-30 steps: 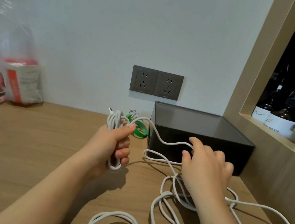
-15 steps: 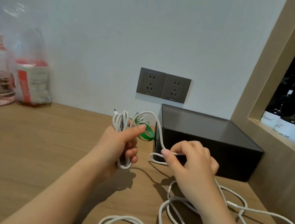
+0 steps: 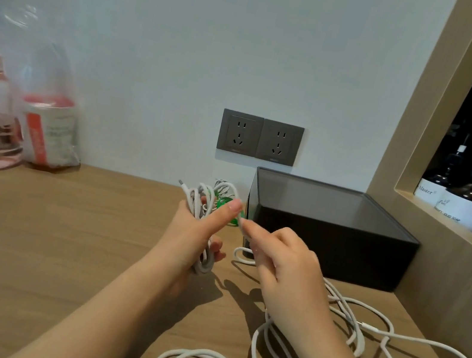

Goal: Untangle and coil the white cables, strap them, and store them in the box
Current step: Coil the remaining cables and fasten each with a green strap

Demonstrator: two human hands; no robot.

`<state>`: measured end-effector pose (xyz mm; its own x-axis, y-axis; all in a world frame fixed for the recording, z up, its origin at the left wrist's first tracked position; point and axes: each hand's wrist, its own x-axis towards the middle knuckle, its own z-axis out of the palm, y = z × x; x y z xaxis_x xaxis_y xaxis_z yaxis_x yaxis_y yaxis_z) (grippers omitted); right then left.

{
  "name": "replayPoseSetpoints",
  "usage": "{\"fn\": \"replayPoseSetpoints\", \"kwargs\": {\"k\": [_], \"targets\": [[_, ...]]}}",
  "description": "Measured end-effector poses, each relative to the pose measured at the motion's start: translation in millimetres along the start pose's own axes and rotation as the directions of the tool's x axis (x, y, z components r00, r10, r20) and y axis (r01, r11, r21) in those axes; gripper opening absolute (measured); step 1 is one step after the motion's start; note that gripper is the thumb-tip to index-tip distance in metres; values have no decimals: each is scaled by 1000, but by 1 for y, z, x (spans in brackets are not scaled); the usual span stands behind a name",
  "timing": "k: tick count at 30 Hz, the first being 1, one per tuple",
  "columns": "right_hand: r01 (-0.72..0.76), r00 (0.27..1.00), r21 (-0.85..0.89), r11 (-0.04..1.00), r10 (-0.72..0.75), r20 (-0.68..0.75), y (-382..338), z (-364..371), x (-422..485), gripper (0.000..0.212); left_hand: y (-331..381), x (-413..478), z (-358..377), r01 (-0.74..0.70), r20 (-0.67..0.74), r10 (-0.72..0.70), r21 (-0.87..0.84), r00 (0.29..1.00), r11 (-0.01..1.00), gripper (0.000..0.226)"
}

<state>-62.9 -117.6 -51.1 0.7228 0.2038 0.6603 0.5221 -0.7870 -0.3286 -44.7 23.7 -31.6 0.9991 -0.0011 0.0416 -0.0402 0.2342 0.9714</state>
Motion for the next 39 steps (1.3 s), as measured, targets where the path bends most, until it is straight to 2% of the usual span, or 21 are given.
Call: {"fn": "replayPoseSetpoints", "kwargs": {"k": [3,5,9,11,14,17,20,23,28,31,33,35,39], "targets": [[59,997,-66,996,-62,-41,-1,5,-2,44,-1,3,-1,-19,-14,19,-49,1000,999,86],[75,995,-109,991,-82,-63,-2,5,-1,44,-2,4,-1,-27,-27,26,-50,999,998,81],[112,991,-122,986,-121,-61,-5,6,-2,41,-5,7,1,-19,-94,17,-21,995,1000,45],[135,989,-100,986,-141,-50,-7,9,-4,36,-6,10,3,-25,-132,23,-13,991,1000,31],[156,988,0,988,-156,9,-10,12,-5,31,-8,14,3,-100,-204,105,36,973,994,26],[133,983,100,986,-144,110,-12,9,-4,34,-8,15,2,-176,-252,186,63,950,982,26],[100,964,177,979,-139,225,-16,4,-3,37,-6,17,-2,-93,-245,63,-111,967,989,39],[46,950,242,969,-117,290,-19,1,-2,39,-3,16,-3,38,-163,-108,-381,981,924,59],[-40,960,320,946,-53,276,-20,-2,-2,32,1,17,-7,-13,-184,-99,-528,978,849,59],[-116,951,360,926,0,308,-23,-3,-1,28,4,16,-9,14,-132,-117,-601,984,799,57],[-181,945,389,903,51,322,-24,-4,-1,18,7,15,-8,16,-106,-118,-674,987,739,53],[-247,930,353,902,119,346,-23,-5,0,10,11,16,-11,30,-79,-130,-734,988,679,51],[-311,893,198,930,215,394,-18,-4,0,29,15,17,-16,143,38,-183,-782,982,606,46]]}}
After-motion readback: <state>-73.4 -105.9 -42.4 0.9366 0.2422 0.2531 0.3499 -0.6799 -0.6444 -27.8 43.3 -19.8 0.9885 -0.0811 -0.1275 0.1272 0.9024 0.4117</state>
